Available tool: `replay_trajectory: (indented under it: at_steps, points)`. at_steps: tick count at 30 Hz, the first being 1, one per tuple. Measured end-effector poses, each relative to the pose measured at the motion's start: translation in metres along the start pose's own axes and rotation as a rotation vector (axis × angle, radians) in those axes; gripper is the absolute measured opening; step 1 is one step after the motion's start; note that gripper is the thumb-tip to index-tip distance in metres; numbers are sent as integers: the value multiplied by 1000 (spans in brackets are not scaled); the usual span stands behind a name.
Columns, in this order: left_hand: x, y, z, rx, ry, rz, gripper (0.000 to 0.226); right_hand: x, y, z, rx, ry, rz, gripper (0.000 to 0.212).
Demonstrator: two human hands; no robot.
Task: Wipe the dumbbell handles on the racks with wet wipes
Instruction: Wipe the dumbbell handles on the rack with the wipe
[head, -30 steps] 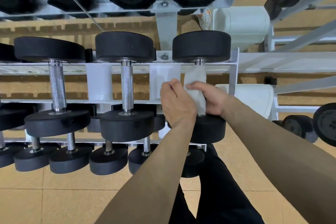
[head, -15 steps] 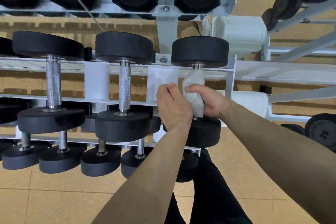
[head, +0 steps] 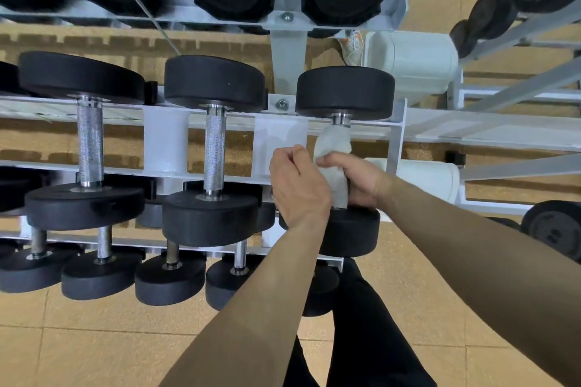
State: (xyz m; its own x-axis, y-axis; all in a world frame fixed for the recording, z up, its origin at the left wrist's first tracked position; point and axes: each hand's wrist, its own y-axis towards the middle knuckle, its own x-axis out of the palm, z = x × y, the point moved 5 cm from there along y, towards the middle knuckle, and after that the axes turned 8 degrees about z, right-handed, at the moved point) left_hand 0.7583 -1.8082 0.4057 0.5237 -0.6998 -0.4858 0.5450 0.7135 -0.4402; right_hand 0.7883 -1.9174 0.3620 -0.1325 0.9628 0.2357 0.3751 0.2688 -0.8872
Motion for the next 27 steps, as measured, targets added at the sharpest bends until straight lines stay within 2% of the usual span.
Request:
replay_trajectory:
  at_steps: [2, 4, 6, 8, 11, 14, 16, 19, 21, 25, 27]
  points:
    - [0, 0, 0, 1, 8, 4, 25, -3, 5, -15, -29, 7, 62, 13]
    - [0, 1, 0, -10, 4, 8, 26, 1, 9, -34, -99, 117, 93, 10]
    - [1, 1, -1, -15, 0, 10, 27, 3, 10, -39, -136, 263, 89, 14]
    - [0, 1, -1, -13, 2, 14, 27, 6, 5, -28, -95, 306, 45, 17]
    - [-1, -1, 1, -5, 4, 13, 26, 7, -2, -6, -7, 218, -57, 20]
    - [-1, -1, 2, -3, 0, 10, 26, 1, -4, -4, -3, 52, -28, 16]
    - [-1, 0, 1, -2, 10, 7, 26, -1, -5, -4, -68, -84, 77, 17]
    - [0, 1, -1, 9, 11, -3, 27, -4, -5, -5, -223, -446, 407, 22]
    - [0, 1, 0, 9, 14, -7, 27, -5, -1, -5, -208, -552, 600, 30]
    - [1, 2, -1, 2, 17, -5, 29, 8, 12, -5, -144, -76, 684, 41]
    - [2, 2, -1, 4, 20, -4, 30, 5, 18, -17, -162, 48, 616, 39]
